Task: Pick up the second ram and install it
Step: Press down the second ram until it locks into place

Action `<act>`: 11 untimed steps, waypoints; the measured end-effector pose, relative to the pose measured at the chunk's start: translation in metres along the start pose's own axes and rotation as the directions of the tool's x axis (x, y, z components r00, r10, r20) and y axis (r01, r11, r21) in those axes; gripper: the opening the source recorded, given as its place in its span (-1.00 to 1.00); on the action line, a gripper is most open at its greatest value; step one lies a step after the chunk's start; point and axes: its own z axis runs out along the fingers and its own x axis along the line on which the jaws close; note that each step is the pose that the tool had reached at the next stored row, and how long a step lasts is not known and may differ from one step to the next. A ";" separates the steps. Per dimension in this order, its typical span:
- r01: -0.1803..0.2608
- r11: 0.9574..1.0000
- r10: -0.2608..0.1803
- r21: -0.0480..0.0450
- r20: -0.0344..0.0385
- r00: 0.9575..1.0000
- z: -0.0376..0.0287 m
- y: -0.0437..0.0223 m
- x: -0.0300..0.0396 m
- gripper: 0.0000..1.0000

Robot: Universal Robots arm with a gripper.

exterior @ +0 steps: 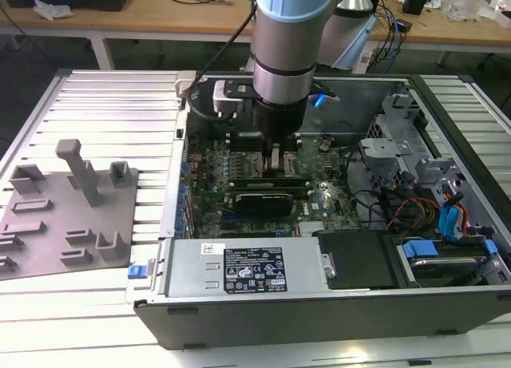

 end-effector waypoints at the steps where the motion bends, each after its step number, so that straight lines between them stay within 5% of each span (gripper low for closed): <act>1: 0.000 1.000 0.000 0.000 0.000 1.000 -0.0006 -0.0044 -0.0004 -0.79; 4: 0.000 1.000 0.000 0.000 0.000 1.000 -0.0075 -0.0084 -0.0010 -0.79; 8: 0.000 1.000 0.000 0.000 0.000 1.000 -0.0403 -0.0086 -0.0022 -0.79; 11: 0.000 1.000 0.000 0.000 0.002 1.000 -0.0578 -0.0086 -0.0029 -0.79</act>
